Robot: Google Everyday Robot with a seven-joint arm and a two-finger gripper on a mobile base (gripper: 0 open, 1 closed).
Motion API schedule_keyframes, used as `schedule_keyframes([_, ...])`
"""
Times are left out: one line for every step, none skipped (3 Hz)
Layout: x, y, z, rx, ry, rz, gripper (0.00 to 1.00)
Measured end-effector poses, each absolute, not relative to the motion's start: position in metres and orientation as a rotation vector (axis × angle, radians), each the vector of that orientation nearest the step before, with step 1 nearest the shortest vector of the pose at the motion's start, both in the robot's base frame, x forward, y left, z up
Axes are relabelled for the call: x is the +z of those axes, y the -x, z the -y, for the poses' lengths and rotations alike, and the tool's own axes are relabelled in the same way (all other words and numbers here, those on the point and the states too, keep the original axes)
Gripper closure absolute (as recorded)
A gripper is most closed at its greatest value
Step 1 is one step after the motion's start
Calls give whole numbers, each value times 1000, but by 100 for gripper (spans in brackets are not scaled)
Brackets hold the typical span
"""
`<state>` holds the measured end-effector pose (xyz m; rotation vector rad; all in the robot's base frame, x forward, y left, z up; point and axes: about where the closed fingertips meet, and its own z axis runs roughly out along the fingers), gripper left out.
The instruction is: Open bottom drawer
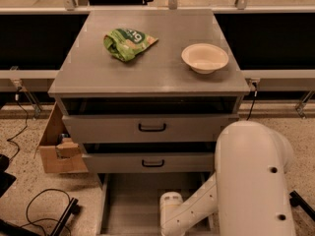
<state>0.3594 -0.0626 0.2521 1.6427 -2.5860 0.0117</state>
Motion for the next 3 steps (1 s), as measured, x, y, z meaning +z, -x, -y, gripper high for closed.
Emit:
schedule_keyframes([312, -357, 85, -35, -1709, 2557, 0])
schedule_keyframes([362, -334, 113, -80, -1746, 2556, 0])
schedule_keyframes([411, -301, 143, -96, -1774, 2574, 0])
